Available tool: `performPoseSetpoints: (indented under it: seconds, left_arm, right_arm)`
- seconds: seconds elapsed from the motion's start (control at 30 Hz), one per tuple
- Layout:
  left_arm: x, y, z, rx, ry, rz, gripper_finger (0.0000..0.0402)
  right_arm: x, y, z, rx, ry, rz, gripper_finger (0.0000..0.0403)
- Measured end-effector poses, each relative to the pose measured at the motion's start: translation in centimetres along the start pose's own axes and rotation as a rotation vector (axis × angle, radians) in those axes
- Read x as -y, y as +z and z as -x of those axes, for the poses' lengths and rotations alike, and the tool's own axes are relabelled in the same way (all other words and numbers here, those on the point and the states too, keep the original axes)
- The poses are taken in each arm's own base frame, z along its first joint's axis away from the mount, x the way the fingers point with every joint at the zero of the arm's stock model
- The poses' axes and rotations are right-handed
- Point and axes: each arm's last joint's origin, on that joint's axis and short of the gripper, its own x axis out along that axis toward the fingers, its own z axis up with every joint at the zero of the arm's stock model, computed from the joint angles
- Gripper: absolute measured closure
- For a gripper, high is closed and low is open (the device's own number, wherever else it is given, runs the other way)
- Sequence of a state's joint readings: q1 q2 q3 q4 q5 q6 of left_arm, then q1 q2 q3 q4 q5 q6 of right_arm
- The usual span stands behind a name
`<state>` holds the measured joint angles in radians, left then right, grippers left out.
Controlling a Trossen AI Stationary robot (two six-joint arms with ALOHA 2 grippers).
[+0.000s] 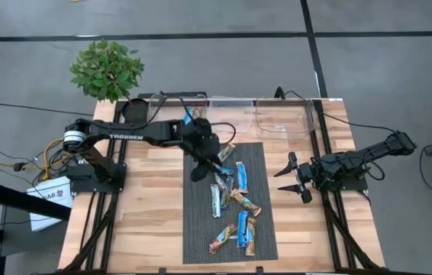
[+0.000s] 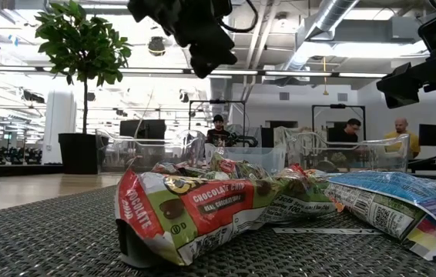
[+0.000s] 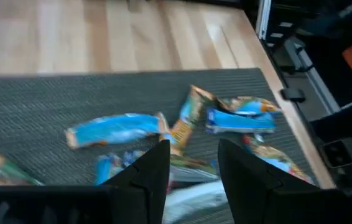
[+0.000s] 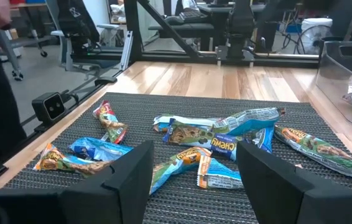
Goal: Pick and place Granola Bars by type
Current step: Put the red granola bar into the left transparent bin
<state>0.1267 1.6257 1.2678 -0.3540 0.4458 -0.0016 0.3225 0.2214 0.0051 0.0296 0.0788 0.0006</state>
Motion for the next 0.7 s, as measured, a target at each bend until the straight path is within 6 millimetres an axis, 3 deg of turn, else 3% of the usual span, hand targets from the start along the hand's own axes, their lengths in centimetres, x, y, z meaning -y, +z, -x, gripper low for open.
performPoseSetpoints:
  seconds: [0.27,0.5,0.7]
  left_arm:
    - [3.6,-0.3,-1.6,-0.020,0.059,0.271,0.0273]
    - [7.0,-1.0,-3.2,-0.043,0.077,0.636,0.0273]
    - [9.4,-1.7,-3.8,0.001,0.196,0.884,0.0273]
  right_arm:
    - [0.0,0.0,0.0,0.000,0.000,0.000,0.0182]
    - [0.0,0.0,0.0,0.000,0.000,0.000,0.0182]
    - [0.0,0.0,0.0,0.000,0.000,0.000,0.0182]
